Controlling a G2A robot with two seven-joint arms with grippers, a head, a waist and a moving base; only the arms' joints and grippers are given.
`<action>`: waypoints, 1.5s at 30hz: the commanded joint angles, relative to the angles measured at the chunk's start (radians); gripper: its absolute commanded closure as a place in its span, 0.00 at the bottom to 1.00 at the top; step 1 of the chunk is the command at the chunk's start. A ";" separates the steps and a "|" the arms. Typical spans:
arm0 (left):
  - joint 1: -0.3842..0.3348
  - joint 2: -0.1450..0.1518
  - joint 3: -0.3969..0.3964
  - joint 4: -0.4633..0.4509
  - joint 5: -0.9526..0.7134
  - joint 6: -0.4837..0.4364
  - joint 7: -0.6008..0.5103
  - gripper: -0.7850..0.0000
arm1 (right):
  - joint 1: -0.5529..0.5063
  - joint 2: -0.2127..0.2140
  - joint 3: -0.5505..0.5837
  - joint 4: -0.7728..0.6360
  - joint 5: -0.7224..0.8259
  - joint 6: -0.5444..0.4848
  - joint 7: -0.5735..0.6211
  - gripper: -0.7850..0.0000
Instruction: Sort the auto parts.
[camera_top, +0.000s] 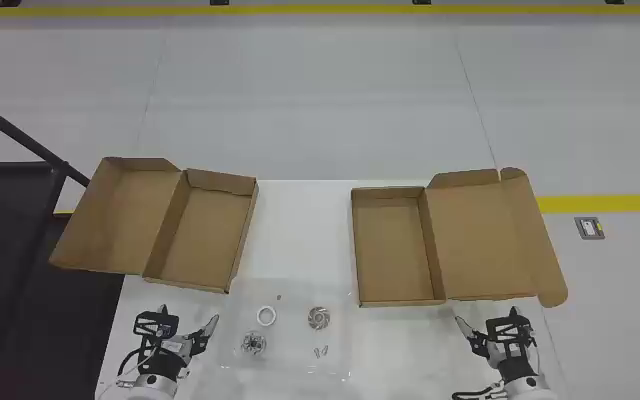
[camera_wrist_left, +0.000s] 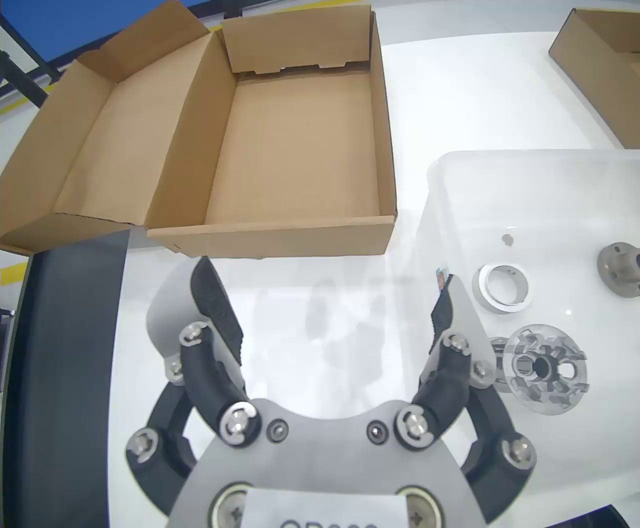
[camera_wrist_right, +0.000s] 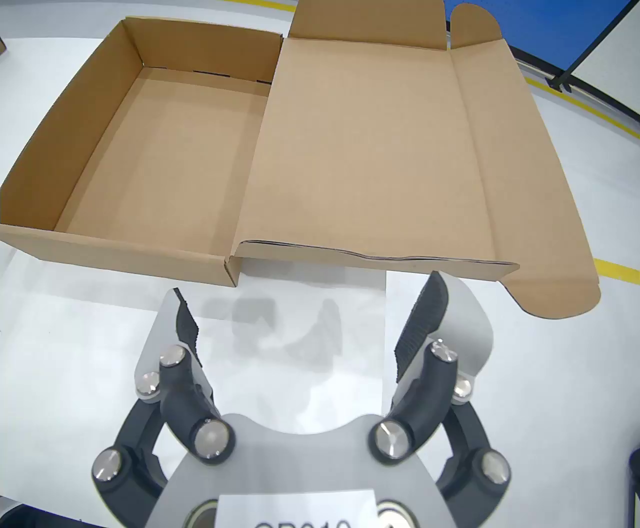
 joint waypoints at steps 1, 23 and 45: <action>0.000 0.000 0.000 0.000 0.000 0.000 0.000 0.00 | 0.000 0.000 0.000 0.000 0.000 0.000 0.000 0.00; 0.024 0.000 -0.033 -0.012 -0.045 -0.068 0.075 0.00 | 0.020 0.009 -0.016 -0.129 -0.144 -0.115 0.053 0.00; 0.083 0.000 -0.070 -0.040 -0.071 -0.208 0.193 0.00 | 0.445 -0.012 -0.420 -0.281 -0.217 -0.499 0.590 0.00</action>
